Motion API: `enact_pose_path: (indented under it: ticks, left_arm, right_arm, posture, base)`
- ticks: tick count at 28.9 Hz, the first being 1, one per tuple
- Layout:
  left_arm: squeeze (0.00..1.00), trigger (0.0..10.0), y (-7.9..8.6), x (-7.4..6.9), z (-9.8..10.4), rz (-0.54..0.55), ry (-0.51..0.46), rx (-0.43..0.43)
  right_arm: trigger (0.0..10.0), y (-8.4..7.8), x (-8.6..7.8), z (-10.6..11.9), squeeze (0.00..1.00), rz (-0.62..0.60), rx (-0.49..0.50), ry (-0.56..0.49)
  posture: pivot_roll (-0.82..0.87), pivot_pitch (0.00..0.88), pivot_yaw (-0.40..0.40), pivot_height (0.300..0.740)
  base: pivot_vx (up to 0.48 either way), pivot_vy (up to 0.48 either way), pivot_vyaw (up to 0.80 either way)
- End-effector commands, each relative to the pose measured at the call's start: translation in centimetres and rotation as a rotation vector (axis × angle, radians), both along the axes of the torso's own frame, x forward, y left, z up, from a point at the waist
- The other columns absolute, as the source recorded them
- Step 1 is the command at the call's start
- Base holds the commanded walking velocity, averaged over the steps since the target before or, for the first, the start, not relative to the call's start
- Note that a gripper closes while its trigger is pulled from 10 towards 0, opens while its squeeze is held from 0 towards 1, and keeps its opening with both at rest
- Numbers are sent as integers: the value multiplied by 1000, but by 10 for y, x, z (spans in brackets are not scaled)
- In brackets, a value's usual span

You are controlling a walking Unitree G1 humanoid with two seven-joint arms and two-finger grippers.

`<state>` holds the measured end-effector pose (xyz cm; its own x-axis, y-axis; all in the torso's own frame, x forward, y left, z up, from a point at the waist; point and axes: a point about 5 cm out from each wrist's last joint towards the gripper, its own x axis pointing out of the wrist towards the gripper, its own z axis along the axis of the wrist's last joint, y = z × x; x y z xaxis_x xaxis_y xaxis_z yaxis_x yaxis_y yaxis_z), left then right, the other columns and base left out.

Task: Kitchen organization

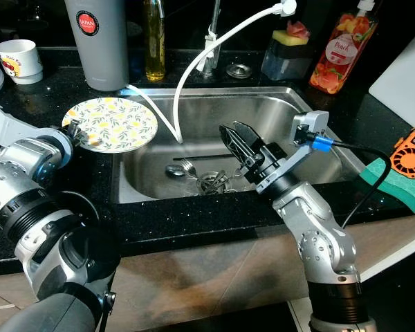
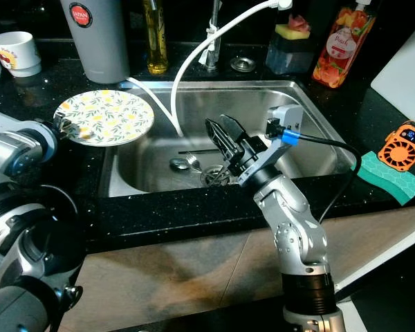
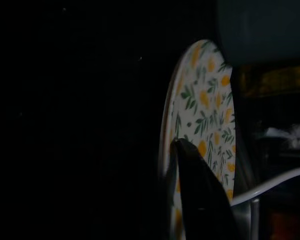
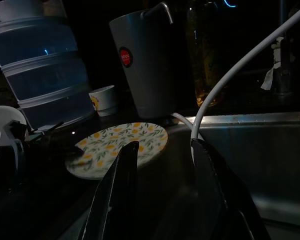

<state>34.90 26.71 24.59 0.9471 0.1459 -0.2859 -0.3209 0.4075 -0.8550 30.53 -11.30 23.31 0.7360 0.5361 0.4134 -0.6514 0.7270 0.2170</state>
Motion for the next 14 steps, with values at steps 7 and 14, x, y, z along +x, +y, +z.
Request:
enact_pose_path:
  ticks: [7, 14]
  left_arm:
    - [0, 0, 4, 0, 2, 23, -36, -20]
    - [0, 10000, -16, -7, 58, -111, -345, 274]
  right_arm:
    - [10000, -3, -1, 1, 0, -8, -5, 1]
    - [10000, -3, 1, 2, 0, -13, -5, 0]
  posture:
    - [116, 73, -55, 740]
    - [119, 66, -57, 740]
  base:
    - [0, 0, 0]
    - [0, 0, 0]
